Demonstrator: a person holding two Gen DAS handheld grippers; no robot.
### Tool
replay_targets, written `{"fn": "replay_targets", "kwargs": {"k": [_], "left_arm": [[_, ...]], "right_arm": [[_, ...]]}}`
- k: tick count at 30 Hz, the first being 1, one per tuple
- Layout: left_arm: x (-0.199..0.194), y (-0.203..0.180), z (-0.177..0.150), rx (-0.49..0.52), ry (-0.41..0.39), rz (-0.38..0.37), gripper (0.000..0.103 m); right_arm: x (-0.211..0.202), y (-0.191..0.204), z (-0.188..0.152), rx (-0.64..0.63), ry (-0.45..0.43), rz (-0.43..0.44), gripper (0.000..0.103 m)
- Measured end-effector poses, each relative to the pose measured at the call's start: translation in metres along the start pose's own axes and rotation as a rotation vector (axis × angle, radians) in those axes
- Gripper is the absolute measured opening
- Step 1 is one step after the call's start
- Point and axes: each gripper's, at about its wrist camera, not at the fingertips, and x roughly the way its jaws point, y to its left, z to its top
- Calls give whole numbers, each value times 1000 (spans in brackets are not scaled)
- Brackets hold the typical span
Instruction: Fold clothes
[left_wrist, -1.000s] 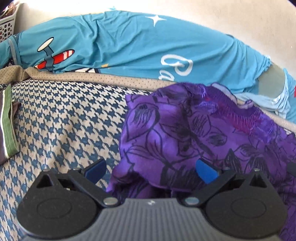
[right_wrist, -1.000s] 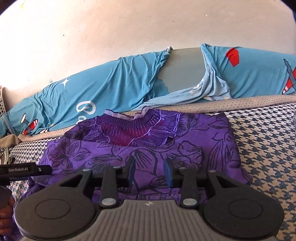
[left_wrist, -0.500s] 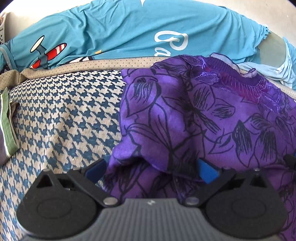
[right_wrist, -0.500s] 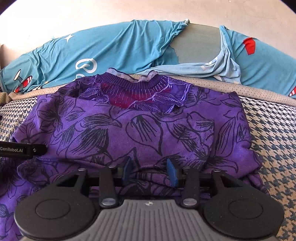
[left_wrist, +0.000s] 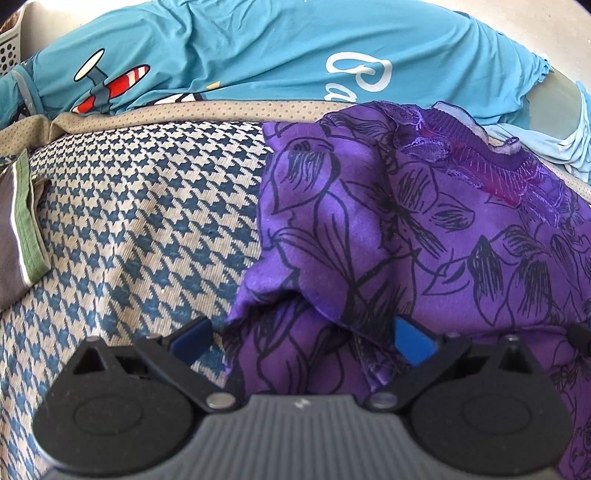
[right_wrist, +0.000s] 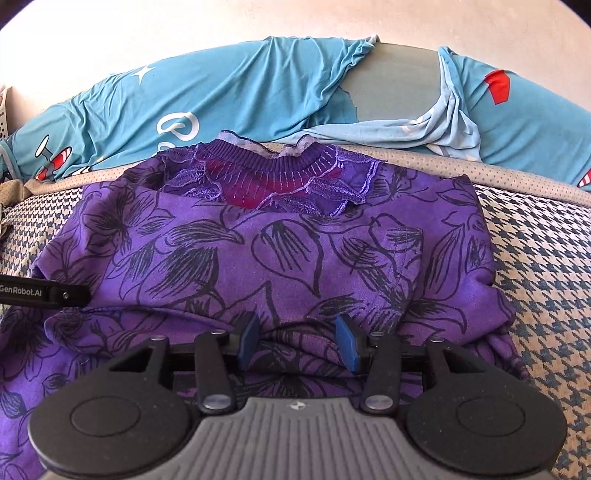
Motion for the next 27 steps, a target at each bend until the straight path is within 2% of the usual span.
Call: {"fn": "replay_targets", "kwargs": {"k": [4,10,14,20,27], "left_arm": [[-8,-2,0,-11,-5,10,103],[-18,-12,8,-1,-84,19,103],[-17,-25,9,2,-94,-24,103],[-12,-39,7,5,-109,-31,103],[-21,-42,4,4,-160,42,103]], "right_arm": [[-7,-3,0,18,0,17,45],[-19,-21,5,144,-60,65,46],[-21,-24,9,173,-97,47,46],[-17,-25,11,186,-105,27,46],[-16,-27,8,196,-113,21,46]]}}
